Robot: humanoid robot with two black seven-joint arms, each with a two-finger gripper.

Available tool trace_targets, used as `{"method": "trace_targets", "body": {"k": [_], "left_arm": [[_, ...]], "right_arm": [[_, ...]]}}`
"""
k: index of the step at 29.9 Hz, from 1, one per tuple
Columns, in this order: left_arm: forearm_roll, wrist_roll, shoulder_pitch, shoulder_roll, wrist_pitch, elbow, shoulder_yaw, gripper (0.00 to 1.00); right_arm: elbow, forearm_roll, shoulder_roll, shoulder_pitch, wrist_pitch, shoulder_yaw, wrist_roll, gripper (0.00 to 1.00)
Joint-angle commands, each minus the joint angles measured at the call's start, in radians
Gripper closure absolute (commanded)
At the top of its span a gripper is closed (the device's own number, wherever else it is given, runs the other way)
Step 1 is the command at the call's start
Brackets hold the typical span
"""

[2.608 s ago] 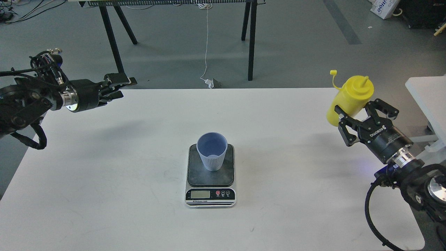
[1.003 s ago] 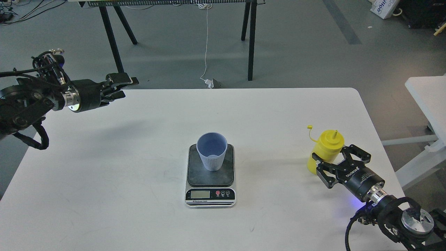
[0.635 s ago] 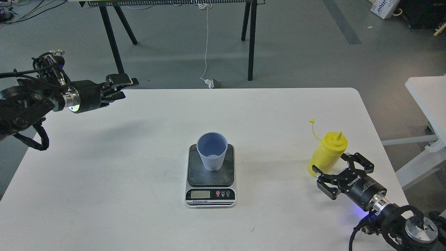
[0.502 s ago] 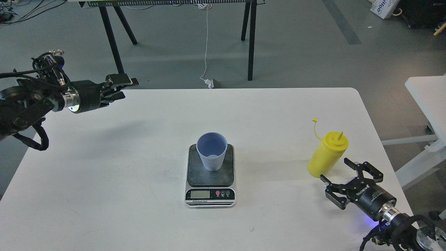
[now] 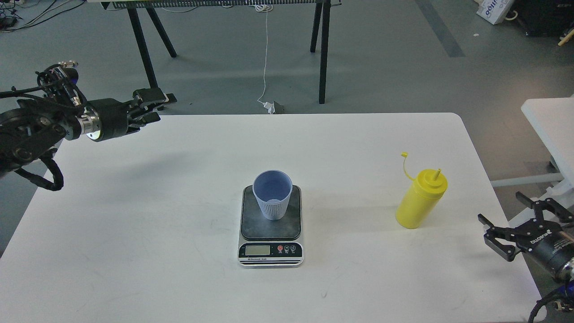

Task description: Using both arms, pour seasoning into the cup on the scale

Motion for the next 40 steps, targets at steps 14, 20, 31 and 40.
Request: {"method": "trace_targets", "body": {"k": [14,20,31,40], "left_arm": [[-0.124,0.0,0.002,0.002,0.0,0.006,-0.157,0.16],[-0.247,0.0,0.002,-0.003,0.0,0.012,-0.21,0.14],[-0.394,0.0,0.009,-0.06,0.0,0.115,-0.335,0.14],[-0.411,0.0,0.031,-0.094,0.0,0.141,-0.334,0.13]], "right_arm": [[-0.447,-0.044,0.107,0.65,0.0,-0.28,0.007,0.03],[-0.613,-0.044,0.248,0.742,0.0,-0.3,0.009,0.03],[-0.676,-0.044,0.305,0.763,0.0,-0.298,0.018,0.03],[-0.676,-0.044,0.304,0.756,0.0,-0.294,0.022,0.03]]}}
